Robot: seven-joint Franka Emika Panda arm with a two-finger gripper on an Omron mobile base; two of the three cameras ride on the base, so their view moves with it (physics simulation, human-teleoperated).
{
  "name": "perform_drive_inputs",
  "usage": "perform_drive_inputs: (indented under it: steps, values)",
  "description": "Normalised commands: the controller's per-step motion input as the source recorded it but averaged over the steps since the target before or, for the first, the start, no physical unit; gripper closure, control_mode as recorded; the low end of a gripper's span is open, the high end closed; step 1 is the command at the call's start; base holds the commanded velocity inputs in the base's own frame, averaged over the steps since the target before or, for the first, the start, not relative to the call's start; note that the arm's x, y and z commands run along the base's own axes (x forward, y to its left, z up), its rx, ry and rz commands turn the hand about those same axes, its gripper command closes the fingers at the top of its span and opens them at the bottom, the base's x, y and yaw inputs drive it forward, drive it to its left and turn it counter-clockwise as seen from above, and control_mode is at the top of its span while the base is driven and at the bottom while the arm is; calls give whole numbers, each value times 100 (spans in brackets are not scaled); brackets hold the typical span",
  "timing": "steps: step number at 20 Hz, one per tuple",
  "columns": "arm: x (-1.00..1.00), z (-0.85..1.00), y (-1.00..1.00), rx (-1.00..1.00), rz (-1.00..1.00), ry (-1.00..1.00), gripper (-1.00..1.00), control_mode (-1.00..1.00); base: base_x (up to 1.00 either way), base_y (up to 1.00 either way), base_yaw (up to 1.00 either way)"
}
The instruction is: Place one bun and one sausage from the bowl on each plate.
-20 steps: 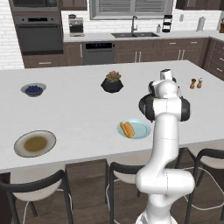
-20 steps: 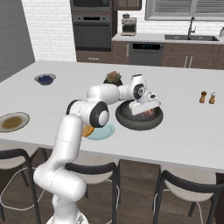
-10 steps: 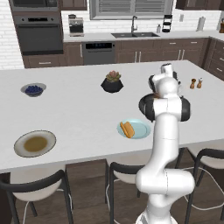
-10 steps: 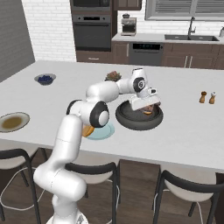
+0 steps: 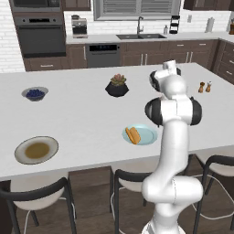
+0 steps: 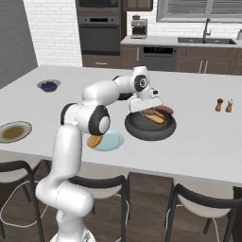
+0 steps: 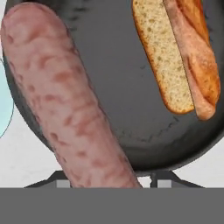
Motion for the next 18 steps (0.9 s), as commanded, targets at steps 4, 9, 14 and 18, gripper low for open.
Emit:
perform_drive_inputs:
  steps: [4, 9, 14, 18]
  values:
    - [0, 1, 100, 0, -4, -13, 100, -100, 0, 0, 0]
    - [-13, -5, 97, 6, -4, -23, 100, -100, 0, 0, 0]
    - [-75, 2, 66, 4, -5, -27, 100, -100, 0, 0, 0]
    - [-26, -1, 56, 0, -8, -8, 100, -100, 0, 0, 0]
